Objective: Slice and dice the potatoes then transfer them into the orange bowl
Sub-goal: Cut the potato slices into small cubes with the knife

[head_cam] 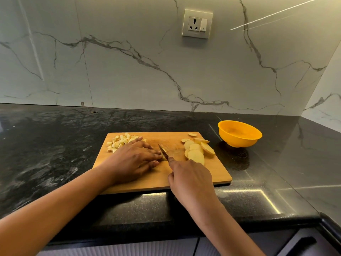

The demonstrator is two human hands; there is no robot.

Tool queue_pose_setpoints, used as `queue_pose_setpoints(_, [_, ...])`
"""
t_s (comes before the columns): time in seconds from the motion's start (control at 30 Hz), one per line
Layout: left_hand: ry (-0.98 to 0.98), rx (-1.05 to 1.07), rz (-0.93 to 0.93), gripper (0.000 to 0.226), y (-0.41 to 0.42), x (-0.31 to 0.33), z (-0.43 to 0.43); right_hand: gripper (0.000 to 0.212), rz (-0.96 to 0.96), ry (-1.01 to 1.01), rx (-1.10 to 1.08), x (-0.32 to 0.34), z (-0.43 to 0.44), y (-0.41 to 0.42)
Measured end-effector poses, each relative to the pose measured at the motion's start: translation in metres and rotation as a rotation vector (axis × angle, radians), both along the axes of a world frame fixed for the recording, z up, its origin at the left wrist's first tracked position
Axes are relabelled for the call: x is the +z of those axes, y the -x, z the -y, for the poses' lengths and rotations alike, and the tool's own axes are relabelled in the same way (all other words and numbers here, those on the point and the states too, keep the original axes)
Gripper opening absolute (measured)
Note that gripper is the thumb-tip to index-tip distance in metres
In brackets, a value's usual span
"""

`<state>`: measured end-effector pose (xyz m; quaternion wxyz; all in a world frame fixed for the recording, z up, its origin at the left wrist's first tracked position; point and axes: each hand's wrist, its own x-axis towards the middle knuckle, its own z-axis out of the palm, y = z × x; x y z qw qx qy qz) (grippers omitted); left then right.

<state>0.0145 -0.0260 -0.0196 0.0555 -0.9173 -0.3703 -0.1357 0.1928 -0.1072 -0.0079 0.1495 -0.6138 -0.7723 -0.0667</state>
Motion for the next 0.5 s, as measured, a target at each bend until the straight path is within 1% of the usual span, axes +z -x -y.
queue_pose_setpoints(0.1, [0.0,0.009,0.0,0.089,0.0,0.0,0.0,0.031,0.1,0.05,0.008,0.008,-0.003,0.01])
queue_pose_setpoints(0.2, [-0.003,0.008,0.004,0.09,0.0,0.0,0.0,0.023,0.126,0.087,0.037,0.012,-0.004,0.014])
queue_pose_setpoints(0.27, [0.002,0.019,-0.006,0.09,0.001,0.0,-0.001,0.029,0.114,0.064,0.038,0.008,0.001,0.01])
queue_pose_setpoints(0.37, [0.031,0.025,-0.013,0.09,0.002,-0.001,-0.002,0.047,0.103,0.034,0.047,-0.001,0.016,0.0])
queue_pose_setpoints(0.5, [0.045,0.018,-0.011,0.091,0.001,0.0,-0.002,0.048,0.056,0.04,0.05,0.003,0.023,-0.007])
